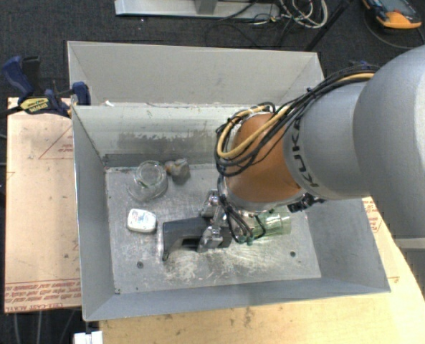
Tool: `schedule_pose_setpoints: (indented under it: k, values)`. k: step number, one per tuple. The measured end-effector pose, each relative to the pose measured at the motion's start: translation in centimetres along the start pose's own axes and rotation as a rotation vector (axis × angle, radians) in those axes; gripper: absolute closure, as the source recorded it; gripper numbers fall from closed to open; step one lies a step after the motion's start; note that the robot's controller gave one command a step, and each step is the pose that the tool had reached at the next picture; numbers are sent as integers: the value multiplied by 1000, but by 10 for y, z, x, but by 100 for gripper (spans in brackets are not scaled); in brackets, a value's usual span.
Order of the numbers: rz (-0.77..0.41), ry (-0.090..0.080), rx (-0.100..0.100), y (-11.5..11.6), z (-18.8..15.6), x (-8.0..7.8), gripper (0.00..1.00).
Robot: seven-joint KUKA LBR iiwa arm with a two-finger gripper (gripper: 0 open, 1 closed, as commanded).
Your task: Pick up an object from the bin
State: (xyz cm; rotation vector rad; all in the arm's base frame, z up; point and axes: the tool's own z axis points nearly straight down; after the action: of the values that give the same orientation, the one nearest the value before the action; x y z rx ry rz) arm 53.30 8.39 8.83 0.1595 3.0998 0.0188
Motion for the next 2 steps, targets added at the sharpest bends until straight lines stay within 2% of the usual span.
schedule_pose_setpoints:
  k: [1,2]
  values:
    - [-2,8,4,1,0,-2,100]
    - [0,25,9,0,-4,2,100]
